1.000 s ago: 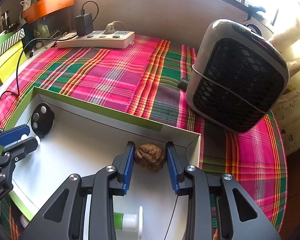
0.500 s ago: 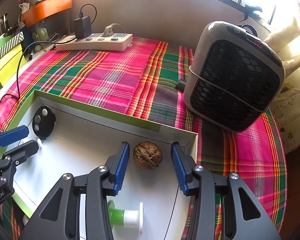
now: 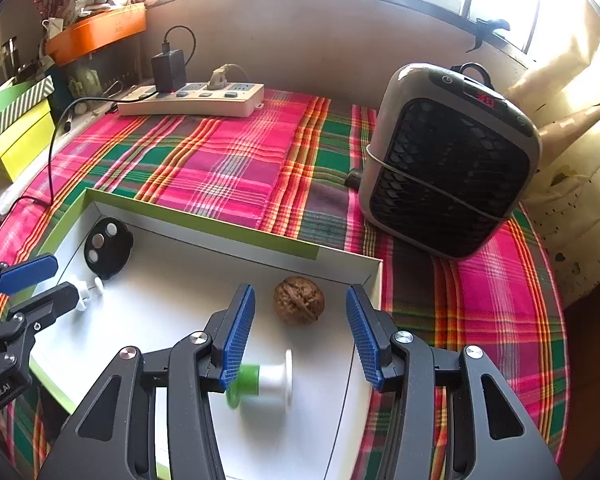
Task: Organize objects
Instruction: 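Open the right gripper to release the walnut while the left gripper releases the knob in the tray, then withdraw both grippers from the tray toward the remaining items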
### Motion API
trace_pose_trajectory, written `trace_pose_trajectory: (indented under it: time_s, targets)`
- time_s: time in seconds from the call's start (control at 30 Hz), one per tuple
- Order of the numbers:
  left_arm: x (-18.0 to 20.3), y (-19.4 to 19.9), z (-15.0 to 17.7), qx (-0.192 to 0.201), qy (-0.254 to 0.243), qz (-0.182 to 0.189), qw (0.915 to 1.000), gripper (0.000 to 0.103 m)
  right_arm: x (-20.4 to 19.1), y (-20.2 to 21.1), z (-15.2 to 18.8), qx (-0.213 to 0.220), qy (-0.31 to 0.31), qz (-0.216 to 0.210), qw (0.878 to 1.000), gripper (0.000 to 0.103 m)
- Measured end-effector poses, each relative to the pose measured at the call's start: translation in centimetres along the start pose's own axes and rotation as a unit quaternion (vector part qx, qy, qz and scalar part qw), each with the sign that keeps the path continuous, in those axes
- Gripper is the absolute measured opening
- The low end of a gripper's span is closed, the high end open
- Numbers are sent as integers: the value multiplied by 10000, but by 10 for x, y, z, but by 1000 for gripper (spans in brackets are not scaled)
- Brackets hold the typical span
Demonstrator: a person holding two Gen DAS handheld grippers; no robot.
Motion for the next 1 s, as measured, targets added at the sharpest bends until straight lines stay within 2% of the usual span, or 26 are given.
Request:
trace_pose_trajectory:
  time_s: [0.6, 1.0]
  targets:
    - [-1, 40, 14, 213, 25, -86, 9997, 37, -11, 40, 14, 278, -72, -44, 9996, 49]
    - [-15, 63, 35, 269, 432, -1, 9987, 38, -14, 69, 37, 472, -230, -171, 9985, 49]
Point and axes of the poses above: each gripper's, at about its wrist camera, not at the fingertips, and y roughly against the way its jaws point, x to its right, z to its underside, the point moved 10 cm from there along -y, roughly the way its jaws point, and after that the axes turned 5 degrees about -z, right-handed, at the moved point
